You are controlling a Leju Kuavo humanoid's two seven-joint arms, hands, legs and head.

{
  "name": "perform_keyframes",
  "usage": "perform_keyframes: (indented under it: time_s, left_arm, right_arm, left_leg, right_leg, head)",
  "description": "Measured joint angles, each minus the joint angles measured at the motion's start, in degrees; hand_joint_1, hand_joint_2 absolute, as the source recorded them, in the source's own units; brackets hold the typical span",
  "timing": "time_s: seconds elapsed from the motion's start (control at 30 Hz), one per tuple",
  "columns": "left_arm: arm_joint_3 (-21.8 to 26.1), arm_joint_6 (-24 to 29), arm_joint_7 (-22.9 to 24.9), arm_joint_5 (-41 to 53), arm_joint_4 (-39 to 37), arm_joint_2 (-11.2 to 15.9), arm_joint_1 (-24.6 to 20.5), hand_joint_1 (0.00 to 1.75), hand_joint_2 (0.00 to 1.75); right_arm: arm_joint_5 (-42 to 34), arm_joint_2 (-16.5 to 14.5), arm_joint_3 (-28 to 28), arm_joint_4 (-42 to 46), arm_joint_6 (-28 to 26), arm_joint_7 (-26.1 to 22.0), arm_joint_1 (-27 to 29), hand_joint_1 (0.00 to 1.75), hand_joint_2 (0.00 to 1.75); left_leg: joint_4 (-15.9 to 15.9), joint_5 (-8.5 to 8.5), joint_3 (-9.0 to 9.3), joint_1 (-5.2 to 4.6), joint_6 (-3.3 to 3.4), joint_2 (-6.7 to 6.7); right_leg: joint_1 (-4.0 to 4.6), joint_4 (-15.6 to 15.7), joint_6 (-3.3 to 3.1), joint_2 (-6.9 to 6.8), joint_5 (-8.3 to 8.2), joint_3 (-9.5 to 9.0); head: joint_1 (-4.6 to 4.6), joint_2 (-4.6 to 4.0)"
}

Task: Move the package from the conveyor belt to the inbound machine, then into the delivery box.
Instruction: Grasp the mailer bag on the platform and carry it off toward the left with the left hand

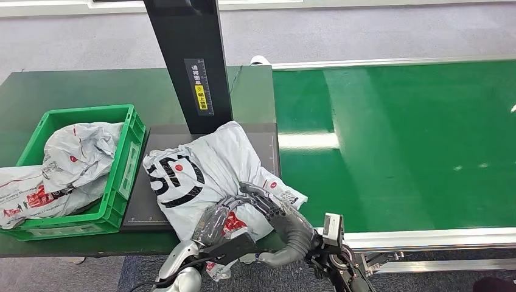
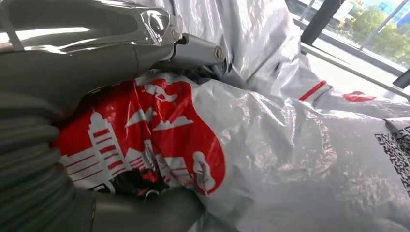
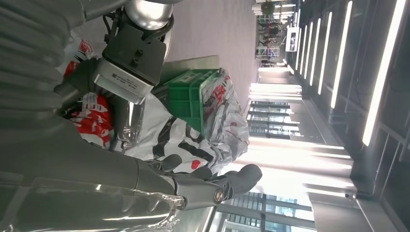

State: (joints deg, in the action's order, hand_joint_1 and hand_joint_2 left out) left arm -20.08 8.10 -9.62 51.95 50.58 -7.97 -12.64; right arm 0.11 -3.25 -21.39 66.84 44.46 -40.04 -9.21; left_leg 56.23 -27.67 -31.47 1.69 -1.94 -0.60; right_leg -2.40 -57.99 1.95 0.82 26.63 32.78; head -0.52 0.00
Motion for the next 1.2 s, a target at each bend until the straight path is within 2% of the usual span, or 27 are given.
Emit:
perform_keyframes:
  time_s: [0.3,0.47,0.63,0.77,0.9,1.2]
  left_arm:
    - [1.53,2.07,-2.22,0.73,-0.14,-0.63,-0.3,1.75,1.75]
    - [3.55,6.51,-6.66,-2.39,0.07,-1.05,0.51,1.75,1.75]
    - [4.67,8.03,-8.37,-3.41,0.64,-1.19,1.24,1.75,1.75]
    - [6.35,13.43,-14.3,-8.13,3.98,-1.28,3.54,1.75,1.75]
    - [7.69,17.62,-19.88,-11.97,9.11,-1.3,5.42,1.75,1.75]
    - [8.6,18.37,-21.04,-12.74,13.91,-1.3,6.74,1.75,1.75]
  right_arm:
    - [0.43,-0.33,1.08,-0.04,-0.23,0.0,0.0,0.0,1.75]
    - [1.81,-0.52,2.39,-0.62,-4.59,0.4,0.05,0.0,1.75]
    - [2.85,-0.57,3.15,-1.15,-6.82,0.96,0.06,0.0,1.75]
    - [6.71,-0.7,3.77,-1.5,-14.56,3.08,0.17,0.0,1.75]
    - [8.1,-1.06,3.97,-1.97,-16.86,3.36,0.13,0.0,1.75]
    - [8.59,-1.69,3.98,-2.98,-17.51,3.45,-0.2,0.0,1.75]
  left_leg:
    - [0.0,0.02,0.13,0.0,0.01,0.0]
    - [0.0,0.04,0.11,0.0,0.02,-0.02]
    - [0.0,0.03,0.03,0.0,0.02,-0.05]
    - [0.0,0.04,-0.11,0.0,0.02,-0.08]
    - [0.01,0.04,-0.23,0.0,0.02,-0.05]
    - [0.01,0.04,-0.33,0.0,0.02,-0.05]
  right_leg:
    - [0.0,0.0,0.0,0.0,-0.01,-0.13]
    - [0.0,0.0,0.0,0.01,-0.01,-0.02]
    - [0.0,0.0,0.0,0.02,-0.01,0.07]
    - [0.0,0.0,0.0,0.04,-0.01,0.24]
    - [0.0,-0.01,0.0,0.03,-0.01,0.34]
    - [0.0,0.0,0.01,0.02,-0.01,0.43]
  head:
    - [0.01,0.0]
    - [0.0,0.0]
    - [-0.01,0.0]
    - [0.01,0.0]
    - [0.0,0.0]
    - [0.01,0.0]
